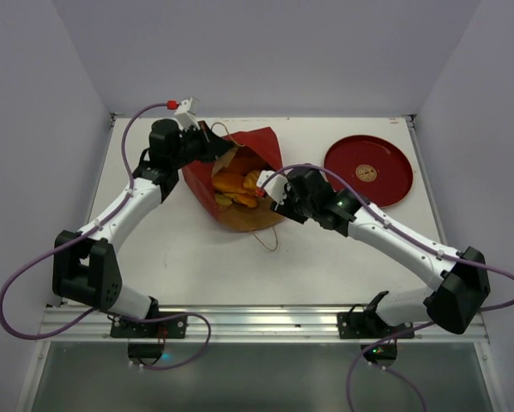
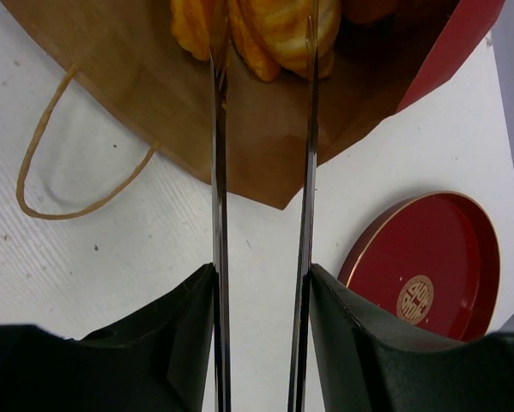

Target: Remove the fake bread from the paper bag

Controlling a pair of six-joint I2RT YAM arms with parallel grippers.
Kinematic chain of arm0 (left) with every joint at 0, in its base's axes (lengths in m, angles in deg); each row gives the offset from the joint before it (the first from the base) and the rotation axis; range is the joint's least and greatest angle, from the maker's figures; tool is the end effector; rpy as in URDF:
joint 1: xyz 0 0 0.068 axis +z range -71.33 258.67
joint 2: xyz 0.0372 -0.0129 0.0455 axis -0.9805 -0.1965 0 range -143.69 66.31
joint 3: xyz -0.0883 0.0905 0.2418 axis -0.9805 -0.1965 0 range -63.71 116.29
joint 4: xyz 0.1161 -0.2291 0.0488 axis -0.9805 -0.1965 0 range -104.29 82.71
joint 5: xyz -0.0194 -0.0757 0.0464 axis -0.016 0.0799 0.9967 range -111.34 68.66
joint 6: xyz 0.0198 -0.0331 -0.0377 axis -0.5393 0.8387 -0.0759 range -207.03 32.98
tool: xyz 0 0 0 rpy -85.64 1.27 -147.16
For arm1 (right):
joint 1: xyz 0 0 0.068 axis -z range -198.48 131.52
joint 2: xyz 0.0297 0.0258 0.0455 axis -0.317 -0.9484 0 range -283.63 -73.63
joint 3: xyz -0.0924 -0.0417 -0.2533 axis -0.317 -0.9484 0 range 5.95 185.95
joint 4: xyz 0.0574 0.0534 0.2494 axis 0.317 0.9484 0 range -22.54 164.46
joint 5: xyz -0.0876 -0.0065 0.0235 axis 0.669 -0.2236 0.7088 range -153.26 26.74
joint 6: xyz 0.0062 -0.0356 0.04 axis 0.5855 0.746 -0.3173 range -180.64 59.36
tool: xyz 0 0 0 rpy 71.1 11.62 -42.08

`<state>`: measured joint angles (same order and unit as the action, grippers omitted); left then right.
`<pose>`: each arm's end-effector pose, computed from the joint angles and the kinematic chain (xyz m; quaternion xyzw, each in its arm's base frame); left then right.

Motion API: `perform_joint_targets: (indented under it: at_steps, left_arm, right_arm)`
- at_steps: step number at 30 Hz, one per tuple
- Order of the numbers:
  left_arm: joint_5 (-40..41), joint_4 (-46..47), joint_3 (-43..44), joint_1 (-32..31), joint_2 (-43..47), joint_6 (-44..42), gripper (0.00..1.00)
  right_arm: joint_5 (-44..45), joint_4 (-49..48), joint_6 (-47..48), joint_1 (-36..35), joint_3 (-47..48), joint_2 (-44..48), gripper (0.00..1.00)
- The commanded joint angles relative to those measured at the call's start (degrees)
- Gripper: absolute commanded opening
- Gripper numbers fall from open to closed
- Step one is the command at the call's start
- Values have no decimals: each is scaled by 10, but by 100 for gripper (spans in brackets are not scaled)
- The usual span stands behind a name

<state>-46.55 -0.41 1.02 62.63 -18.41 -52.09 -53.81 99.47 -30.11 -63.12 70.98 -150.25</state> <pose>0.3319 -0.1112 0.3249 0.0083 0.7763 -0.4154 0.4741 0.2105 0.1996 0.3047 -0.5329 0.7457 -0.0270 0.3990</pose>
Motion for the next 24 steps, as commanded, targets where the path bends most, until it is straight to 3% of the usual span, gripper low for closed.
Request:
perform_joint_targets:
  at_steps: [1,24]
  left_arm:
    - [-6,31,-7,-6,19,12,0]
    - [-14,38,-7,-6,22,17,0]
  right_arm:
    - [30,-33,17,-5,31,-7,50]
    - [121,-80,67,-52,46,-78,50]
